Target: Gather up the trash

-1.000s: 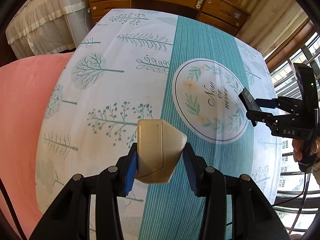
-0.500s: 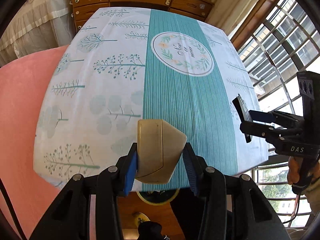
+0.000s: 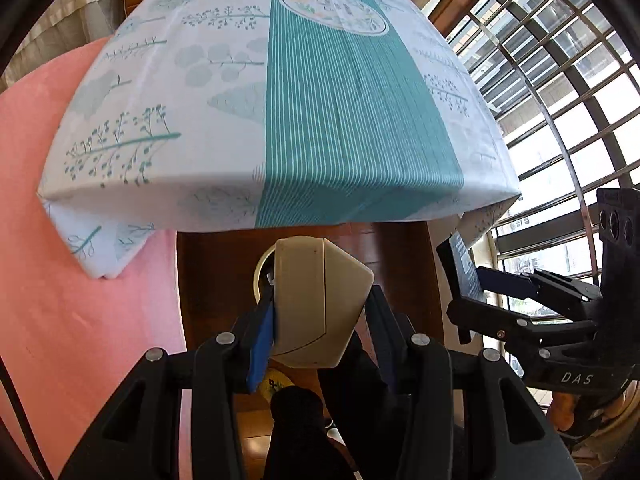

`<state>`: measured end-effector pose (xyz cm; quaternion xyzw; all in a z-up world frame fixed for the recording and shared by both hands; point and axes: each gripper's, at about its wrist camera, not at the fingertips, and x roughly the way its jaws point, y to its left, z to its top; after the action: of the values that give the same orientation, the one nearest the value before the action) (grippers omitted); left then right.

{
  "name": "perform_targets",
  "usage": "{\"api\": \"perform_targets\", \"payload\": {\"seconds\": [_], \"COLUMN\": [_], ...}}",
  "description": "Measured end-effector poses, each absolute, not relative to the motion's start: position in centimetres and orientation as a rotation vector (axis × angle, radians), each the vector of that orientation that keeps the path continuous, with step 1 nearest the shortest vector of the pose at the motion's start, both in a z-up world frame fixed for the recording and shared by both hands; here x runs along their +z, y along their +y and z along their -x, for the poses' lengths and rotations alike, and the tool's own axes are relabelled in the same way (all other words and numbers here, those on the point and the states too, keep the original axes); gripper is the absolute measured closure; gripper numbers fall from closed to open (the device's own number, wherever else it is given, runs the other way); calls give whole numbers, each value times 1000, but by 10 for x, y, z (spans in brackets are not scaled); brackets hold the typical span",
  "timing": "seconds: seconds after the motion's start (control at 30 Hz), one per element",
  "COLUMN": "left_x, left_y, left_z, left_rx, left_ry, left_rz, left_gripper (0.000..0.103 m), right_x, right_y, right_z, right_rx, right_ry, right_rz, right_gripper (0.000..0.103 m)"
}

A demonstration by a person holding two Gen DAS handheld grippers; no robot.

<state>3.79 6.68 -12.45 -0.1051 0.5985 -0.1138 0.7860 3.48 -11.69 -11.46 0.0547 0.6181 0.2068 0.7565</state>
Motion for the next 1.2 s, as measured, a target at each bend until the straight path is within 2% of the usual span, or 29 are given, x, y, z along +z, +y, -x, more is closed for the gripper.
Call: {"api": "perform_targets", "payload": {"seconds": [0.23, 0.57, 0.6, 0.7, 0.9, 1.2], "left_x": [-202, -351, -366, -403, -442, -428], "left_y": [55, 25, 23, 23, 23, 35], "left_z": [-33, -62, -64, -70, -67, -57], "left_rx": [-249, -216, -208, -175, -92, -11], "left_ry": [1352, 1371, 1377, 1388, 1390, 1345], "left_rz": [294, 266, 267, 275, 261, 223], "left_gripper": [61, 60, 58, 30, 28, 27], "right_x": [-197, -363, -377, -415, -446, -431], "right_y": [-139, -185, -188, -196, -195, -185], "right_z": [-24, -43, -45, -53, -60, -64], "right_rx": [337, 263, 256, 230, 214, 192], "right_ry": [1395, 1411, 1411, 1406, 1397, 1364], "right_rz": [-265, -475, -489, -496, -478, -354], "right_gripper": [43, 42, 42, 40, 39, 39]}}
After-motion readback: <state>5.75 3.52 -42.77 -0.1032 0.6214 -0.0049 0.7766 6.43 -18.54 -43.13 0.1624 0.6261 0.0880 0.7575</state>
